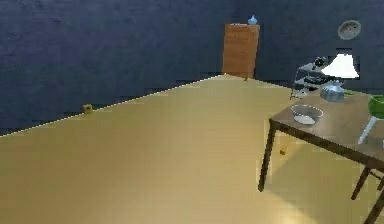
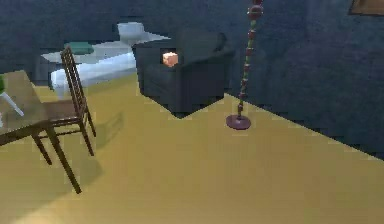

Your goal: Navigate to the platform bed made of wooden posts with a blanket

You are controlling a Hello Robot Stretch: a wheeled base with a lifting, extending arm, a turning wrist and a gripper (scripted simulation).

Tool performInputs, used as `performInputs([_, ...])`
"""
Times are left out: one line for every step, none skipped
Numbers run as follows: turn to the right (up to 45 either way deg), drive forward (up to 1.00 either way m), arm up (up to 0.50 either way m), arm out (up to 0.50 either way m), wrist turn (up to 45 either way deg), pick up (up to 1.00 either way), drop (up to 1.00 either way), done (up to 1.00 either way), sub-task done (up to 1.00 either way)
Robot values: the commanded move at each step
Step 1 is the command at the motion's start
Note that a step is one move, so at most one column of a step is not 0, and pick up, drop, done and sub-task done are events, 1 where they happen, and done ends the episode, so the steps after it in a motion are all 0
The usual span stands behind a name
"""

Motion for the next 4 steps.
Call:
performInputs([-39.0, 0.0, 0.0, 0.0, 0.0, 0.0, 0.0, 0.0, 0.0])
performInputs([0.0, 0.65, 0.0, 0.0, 0.0, 0.0, 0.0, 0.0, 0.0])
performInputs([-45.0, 0.0, 0.0, 0.0, 0.0, 0.0, 0.0, 0.0, 0.0])
performInputs([-21.0, 0.0, 0.0, 0.0, 0.0, 0.0, 0.0, 0.0, 0.0])
